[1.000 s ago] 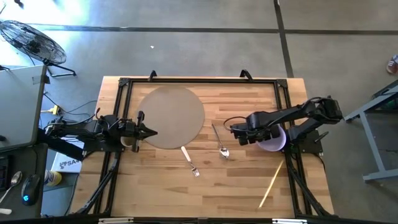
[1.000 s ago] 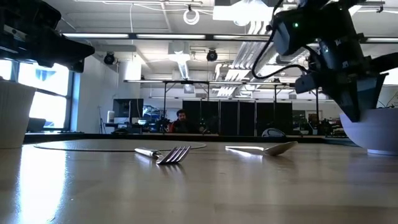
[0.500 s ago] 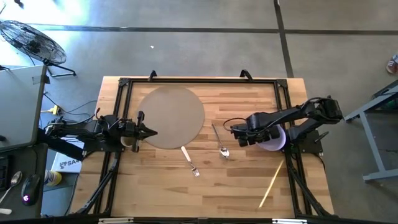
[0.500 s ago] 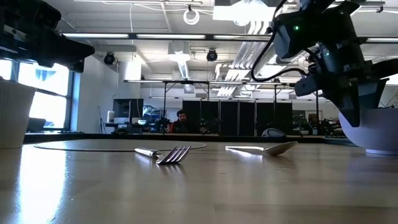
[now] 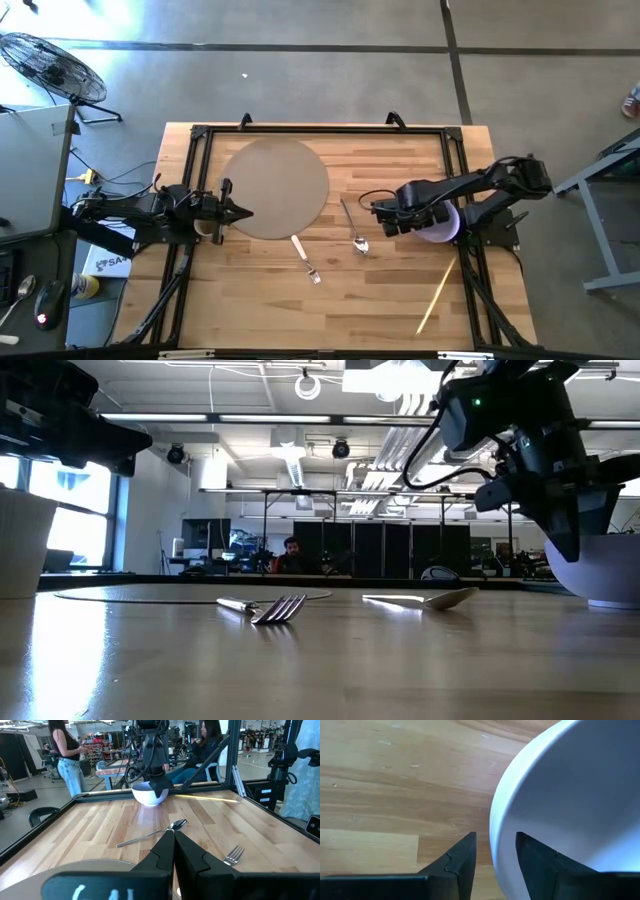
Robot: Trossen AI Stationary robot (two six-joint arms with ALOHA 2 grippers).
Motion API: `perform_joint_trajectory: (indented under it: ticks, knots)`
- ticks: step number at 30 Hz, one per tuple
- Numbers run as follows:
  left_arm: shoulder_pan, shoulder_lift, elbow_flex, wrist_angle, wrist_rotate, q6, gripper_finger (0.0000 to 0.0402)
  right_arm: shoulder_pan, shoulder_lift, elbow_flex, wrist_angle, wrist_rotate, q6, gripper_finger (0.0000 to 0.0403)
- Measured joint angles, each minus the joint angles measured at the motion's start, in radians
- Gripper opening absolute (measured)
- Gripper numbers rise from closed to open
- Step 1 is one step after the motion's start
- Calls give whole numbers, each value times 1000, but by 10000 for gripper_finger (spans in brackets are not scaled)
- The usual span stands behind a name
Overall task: Pick & Place Utensil
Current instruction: Put the purple bowl on the gray placemat
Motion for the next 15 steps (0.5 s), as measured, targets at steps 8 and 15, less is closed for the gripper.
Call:
perform_joint_trajectory:
  ticks: [8,15]
  knots:
    - [0,0,0,0,0,0,0,0,-38,1,2,-5,11,64]
    - [0,0,0,0,0,0,0,0,-60,2,13,-6,11,24]
